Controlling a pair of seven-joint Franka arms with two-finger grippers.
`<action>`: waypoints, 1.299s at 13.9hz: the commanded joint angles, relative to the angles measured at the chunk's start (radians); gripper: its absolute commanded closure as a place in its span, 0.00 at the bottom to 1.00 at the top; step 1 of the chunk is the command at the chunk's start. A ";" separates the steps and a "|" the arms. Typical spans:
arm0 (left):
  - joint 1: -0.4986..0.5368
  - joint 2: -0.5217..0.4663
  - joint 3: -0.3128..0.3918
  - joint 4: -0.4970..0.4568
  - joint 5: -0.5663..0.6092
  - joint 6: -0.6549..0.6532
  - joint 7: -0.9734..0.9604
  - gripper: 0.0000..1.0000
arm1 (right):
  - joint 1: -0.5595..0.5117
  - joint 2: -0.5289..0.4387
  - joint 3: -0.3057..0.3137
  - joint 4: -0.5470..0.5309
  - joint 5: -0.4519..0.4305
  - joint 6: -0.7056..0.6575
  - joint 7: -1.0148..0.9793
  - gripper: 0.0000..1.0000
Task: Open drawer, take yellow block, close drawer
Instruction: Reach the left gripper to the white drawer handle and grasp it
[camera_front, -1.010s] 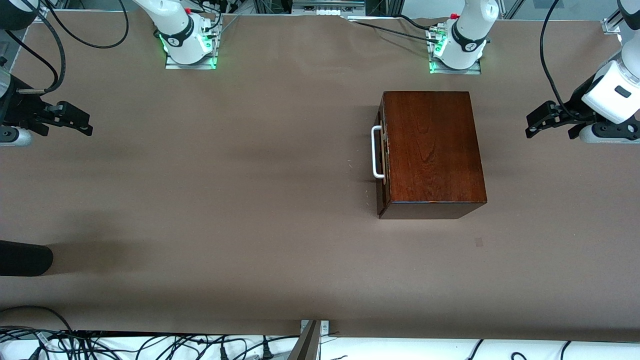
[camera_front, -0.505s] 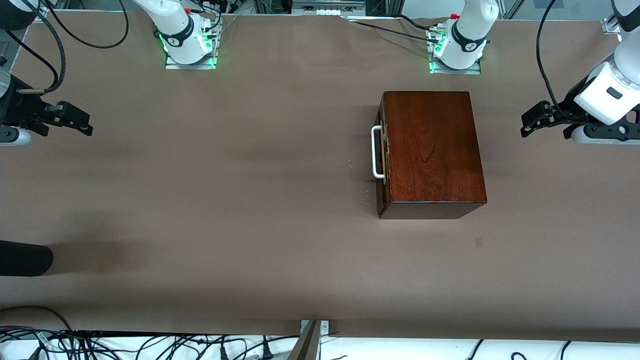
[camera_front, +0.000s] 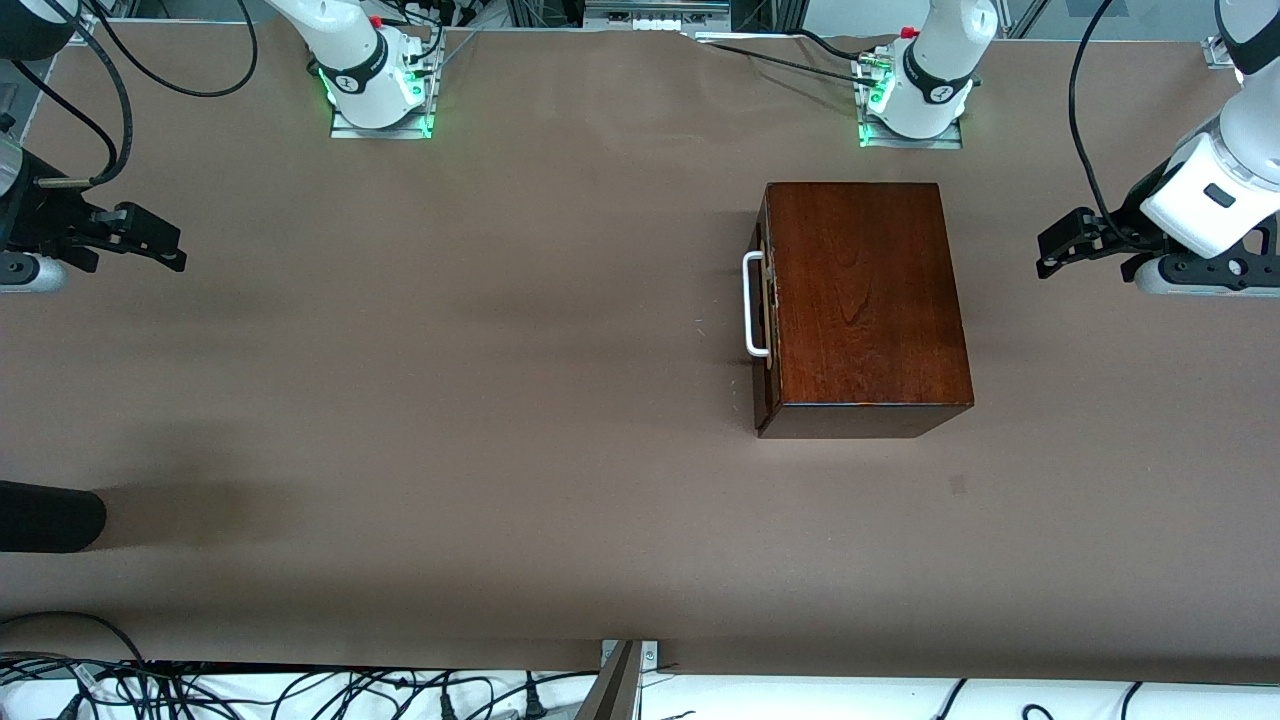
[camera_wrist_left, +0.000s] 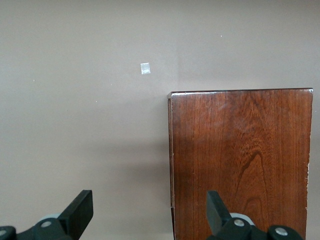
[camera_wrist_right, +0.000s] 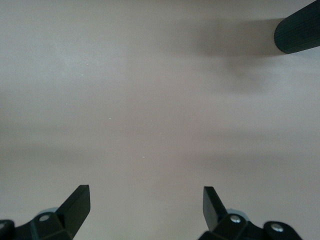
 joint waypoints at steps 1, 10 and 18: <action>-0.001 0.010 0.000 0.036 -0.016 -0.028 -0.003 0.00 | -0.011 -0.006 0.012 0.008 0.003 -0.004 -0.009 0.00; -0.009 0.138 -0.227 0.157 -0.002 -0.062 -0.219 0.00 | -0.012 -0.006 0.012 0.008 0.003 -0.004 -0.009 0.00; -0.306 0.441 -0.329 0.269 0.093 -0.047 -0.690 0.00 | -0.011 -0.006 0.010 0.008 0.003 -0.007 -0.009 0.00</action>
